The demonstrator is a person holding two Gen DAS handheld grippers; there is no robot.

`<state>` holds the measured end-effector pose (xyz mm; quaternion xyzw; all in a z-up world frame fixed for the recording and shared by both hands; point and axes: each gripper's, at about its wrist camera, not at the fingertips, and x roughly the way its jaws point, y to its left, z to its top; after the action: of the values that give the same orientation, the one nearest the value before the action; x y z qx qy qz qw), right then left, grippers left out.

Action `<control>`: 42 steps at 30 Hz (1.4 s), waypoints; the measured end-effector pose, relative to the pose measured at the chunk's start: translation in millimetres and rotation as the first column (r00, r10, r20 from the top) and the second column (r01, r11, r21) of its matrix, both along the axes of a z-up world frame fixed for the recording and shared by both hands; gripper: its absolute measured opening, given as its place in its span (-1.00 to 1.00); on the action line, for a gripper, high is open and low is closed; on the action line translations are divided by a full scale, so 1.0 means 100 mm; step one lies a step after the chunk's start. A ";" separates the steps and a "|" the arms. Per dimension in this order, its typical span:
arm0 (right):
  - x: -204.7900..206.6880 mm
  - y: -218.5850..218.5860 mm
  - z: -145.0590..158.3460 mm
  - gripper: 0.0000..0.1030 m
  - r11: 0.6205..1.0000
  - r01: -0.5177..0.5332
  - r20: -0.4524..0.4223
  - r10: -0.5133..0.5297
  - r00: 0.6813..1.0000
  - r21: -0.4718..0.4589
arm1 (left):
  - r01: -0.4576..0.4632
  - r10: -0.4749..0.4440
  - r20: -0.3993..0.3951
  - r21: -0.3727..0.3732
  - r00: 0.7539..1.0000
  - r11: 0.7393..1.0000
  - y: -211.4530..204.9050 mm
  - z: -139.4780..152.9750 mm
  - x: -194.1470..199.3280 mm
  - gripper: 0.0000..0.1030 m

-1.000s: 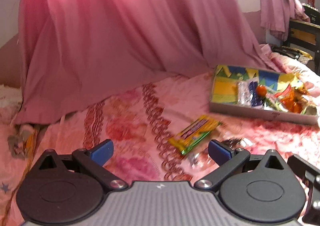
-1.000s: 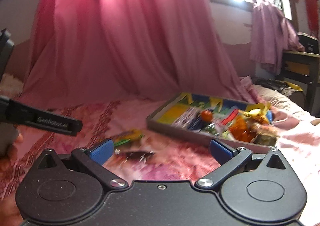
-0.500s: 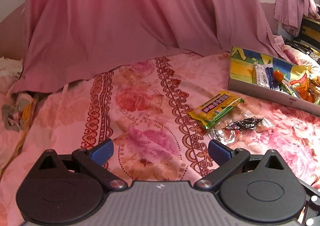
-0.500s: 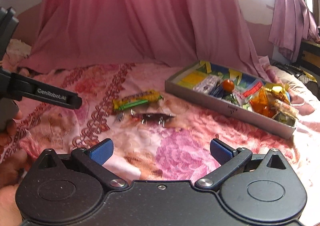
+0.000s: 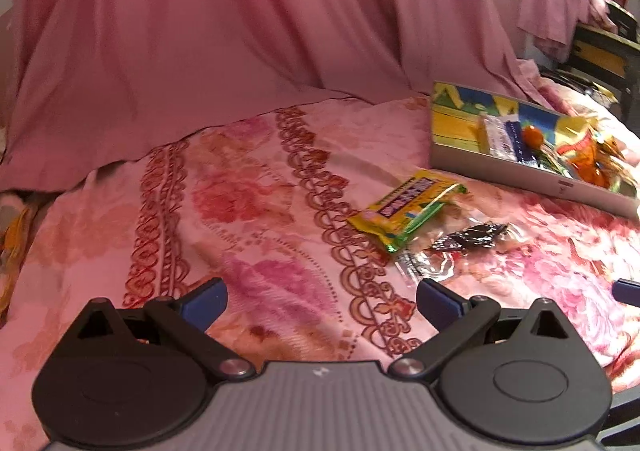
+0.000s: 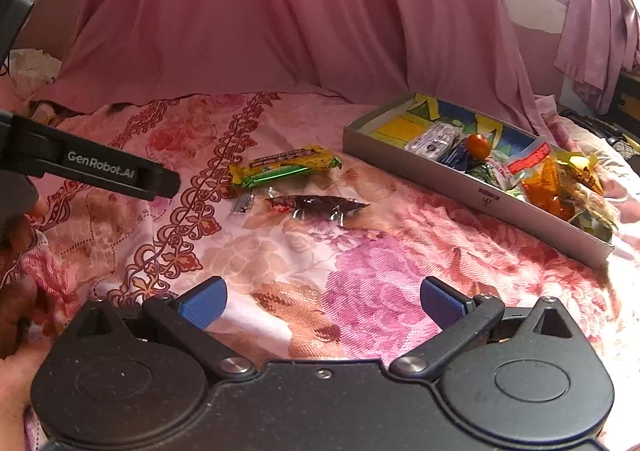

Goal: Organize snacks

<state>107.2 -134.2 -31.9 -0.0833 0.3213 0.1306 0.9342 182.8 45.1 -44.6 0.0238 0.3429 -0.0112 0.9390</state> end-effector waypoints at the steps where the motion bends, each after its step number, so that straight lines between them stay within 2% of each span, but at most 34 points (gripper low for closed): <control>1: 0.01 0.01 -0.01 0.99 1.000 -0.002 -0.003 0.002 1.000 0.000 | 0.008 -0.008 -0.003 0.001 1.000 1.000 -0.01 -0.01 0.01 0.99; 8: 0.05 0.00 -0.04 0.99 1.000 0.003 -0.028 -0.003 1.000 0.010 | 0.006 -0.010 -0.060 -0.058 0.998 0.998 0.01 -0.07 0.16 0.99; 17: 0.11 -0.02 -0.08 0.99 0.999 0.029 -0.060 -0.028 0.998 0.028 | -0.029 0.020 -0.091 -0.088 0.996 0.996 0.07 -0.12 0.30 0.99; 27: 0.14 -0.05 -0.12 0.99 0.998 0.052 -0.077 -0.049 0.996 0.039 | -0.012 0.000 -0.088 -0.140 0.996 0.990 0.06 -0.12 0.58 0.99; 33: 0.15 -0.07 -0.14 0.99 0.997 0.063 -0.080 -0.059 0.995 0.050 | 0.045 -0.047 -0.012 -0.125 0.999 0.991 -0.03 -0.05 0.76 0.99; 38: 0.20 -0.12 -0.11 0.99 0.994 0.084 -0.072 -0.079 0.994 0.068 | 0.056 -0.061 -0.027 -0.140 0.998 0.989 -0.13 -0.02 0.90 0.99; 42: 0.38 -0.17 -0.08 0.99 0.983 0.153 -0.089 -0.144 0.986 0.098 | 0.061 -0.066 -0.043 -0.120 0.997 0.991 -0.18 -0.03 0.97 0.99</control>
<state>145.5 -151.2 -39.9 -0.0048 0.3572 0.0804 0.9305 279.9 26.9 -47.8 -0.0214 0.3624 -0.0620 0.9297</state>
